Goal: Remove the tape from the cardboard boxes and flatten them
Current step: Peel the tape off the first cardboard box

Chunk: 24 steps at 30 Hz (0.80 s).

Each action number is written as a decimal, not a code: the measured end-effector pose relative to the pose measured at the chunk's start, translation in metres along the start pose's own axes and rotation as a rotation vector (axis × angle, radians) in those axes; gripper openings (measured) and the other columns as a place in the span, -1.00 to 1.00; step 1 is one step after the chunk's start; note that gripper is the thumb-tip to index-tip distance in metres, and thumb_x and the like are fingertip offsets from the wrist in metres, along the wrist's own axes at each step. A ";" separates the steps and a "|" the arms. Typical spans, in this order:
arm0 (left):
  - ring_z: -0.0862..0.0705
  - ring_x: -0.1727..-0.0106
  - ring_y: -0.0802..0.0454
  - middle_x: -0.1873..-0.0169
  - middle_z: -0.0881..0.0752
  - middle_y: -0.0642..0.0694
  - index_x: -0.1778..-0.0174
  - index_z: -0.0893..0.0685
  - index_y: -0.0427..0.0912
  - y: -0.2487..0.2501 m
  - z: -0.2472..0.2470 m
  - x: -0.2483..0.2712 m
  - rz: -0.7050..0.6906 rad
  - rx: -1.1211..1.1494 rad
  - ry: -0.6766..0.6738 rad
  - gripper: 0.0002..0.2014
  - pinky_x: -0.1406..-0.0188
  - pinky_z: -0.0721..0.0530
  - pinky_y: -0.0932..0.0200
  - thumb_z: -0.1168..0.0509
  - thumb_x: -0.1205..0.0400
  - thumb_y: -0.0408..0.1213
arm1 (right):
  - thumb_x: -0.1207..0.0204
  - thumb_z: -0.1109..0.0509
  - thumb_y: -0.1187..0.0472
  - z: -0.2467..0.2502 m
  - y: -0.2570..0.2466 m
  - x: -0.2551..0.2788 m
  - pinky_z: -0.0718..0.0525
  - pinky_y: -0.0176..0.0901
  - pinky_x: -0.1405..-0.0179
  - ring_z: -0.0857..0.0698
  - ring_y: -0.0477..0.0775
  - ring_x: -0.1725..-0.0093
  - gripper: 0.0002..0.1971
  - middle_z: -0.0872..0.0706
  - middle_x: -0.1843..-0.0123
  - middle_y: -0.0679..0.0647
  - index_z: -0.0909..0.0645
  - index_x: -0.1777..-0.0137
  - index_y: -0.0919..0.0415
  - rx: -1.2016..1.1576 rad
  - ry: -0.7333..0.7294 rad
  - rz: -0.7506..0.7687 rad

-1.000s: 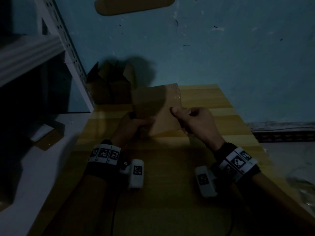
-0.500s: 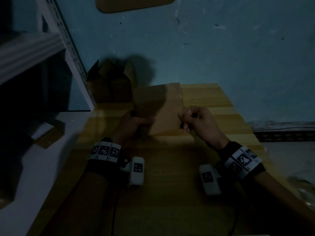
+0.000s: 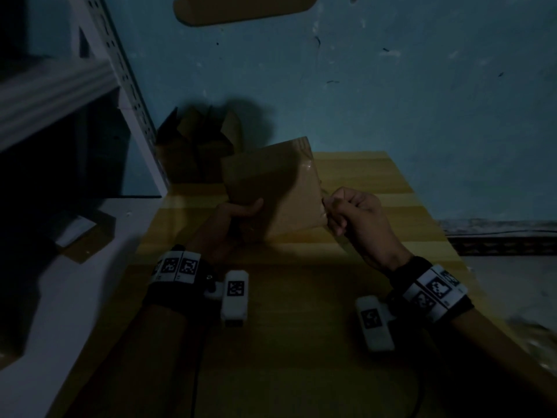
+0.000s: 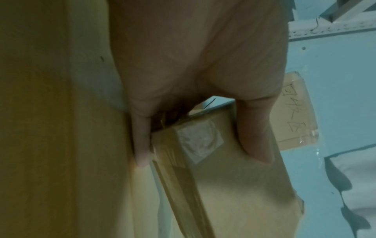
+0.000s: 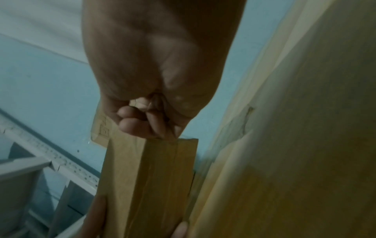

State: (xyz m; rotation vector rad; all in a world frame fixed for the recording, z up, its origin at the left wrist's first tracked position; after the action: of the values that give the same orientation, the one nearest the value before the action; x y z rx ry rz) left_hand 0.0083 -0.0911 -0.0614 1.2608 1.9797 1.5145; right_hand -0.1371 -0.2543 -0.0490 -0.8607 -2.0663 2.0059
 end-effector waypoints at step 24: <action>-0.76 -0.19 -0.23 -0.16 -0.81 -0.18 -0.15 -0.78 -0.19 0.009 -0.002 -0.004 -0.115 0.212 0.039 -0.69 -0.28 -0.63 -0.30 -0.33 -0.52 -0.22 | -0.76 -0.19 0.44 0.003 -0.017 -0.002 -0.85 0.01 -0.08 -0.86 0.38 0.01 -0.81 -0.81 0.09 0.47 -0.56 0.08 0.38 -0.214 0.098 -0.079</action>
State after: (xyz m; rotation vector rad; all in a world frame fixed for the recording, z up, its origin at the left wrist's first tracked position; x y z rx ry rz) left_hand 0.0128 -0.0949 -0.0539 1.1801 2.2455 1.3128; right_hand -0.1418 -0.2573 -0.0325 -0.8780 -2.2495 1.6909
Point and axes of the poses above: each hand's wrist, its own x-axis away from the middle knuckle, its own z-axis out of the back of the hand, y = z × x, the point moved 5 cm from there along -x, towards the middle knuckle
